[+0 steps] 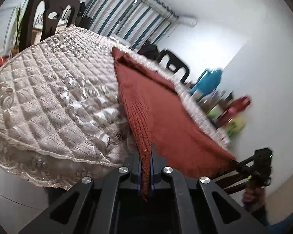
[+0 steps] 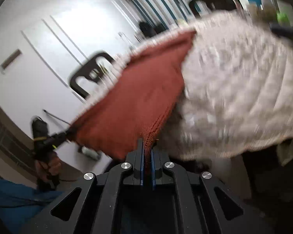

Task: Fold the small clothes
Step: 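Lift the held hem with both tools and fold it toward the collar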

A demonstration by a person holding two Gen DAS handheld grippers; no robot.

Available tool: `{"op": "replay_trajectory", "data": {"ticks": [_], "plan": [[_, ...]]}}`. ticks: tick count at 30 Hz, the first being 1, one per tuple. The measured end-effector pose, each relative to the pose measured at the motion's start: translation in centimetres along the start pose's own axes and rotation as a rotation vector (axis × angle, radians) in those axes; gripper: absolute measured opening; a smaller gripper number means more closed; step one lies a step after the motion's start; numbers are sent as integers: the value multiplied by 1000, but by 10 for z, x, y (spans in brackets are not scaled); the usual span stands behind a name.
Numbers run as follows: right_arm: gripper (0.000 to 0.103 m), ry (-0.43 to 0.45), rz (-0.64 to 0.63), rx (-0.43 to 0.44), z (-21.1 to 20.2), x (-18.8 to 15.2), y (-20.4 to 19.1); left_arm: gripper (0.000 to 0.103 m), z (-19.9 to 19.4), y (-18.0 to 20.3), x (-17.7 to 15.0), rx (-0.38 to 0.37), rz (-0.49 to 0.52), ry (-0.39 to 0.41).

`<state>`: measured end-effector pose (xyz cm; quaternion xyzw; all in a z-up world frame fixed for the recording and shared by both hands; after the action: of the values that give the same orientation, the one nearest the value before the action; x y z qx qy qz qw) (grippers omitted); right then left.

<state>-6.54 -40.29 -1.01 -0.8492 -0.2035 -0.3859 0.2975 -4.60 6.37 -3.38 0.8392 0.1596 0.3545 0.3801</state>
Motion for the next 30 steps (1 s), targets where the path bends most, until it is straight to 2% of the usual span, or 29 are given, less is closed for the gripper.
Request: {"op": "replay_trajectory", "data": {"ticks": [3,5,7,9,14,20,24,30], "plan": [[5,22,-31,-11,-14,6,-1,8,-3,-10,-2,9,-18,-9],[5,-36,-11,-20,-6,-4,6,7,8,-24,-10,32,-60,-60],[5,-132,14,-37,11,-21,14,7,16,-31,-17,41,-82,-91],[5,-151,37,-25,18,-29,19,7,13,-31,-16,16,-89,-84],[5,-46,23,45,3,-12,14,7,-5,-12,1,-82,-46,-18],[5,128,22,125,-3,16,8,7,0,4,33,-177,-54,43],[5,232,43,136,8,46,17,7,12,13,62,-200,-68,77],[5,276,83,84,30,91,44,7,41,17,106,-180,-96,100]]}}
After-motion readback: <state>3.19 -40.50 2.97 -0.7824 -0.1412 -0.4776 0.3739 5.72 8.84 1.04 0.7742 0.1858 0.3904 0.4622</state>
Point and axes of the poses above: each gripper's, at about its wrist camera, not at the fingertips, and z roughly the way its jaws point, y to its right, x to its top, the point moved 3 cm from there along z, roughly the way its jaws point, and after that the axes turned 15 degrees about -z, right-handed, at the moved point
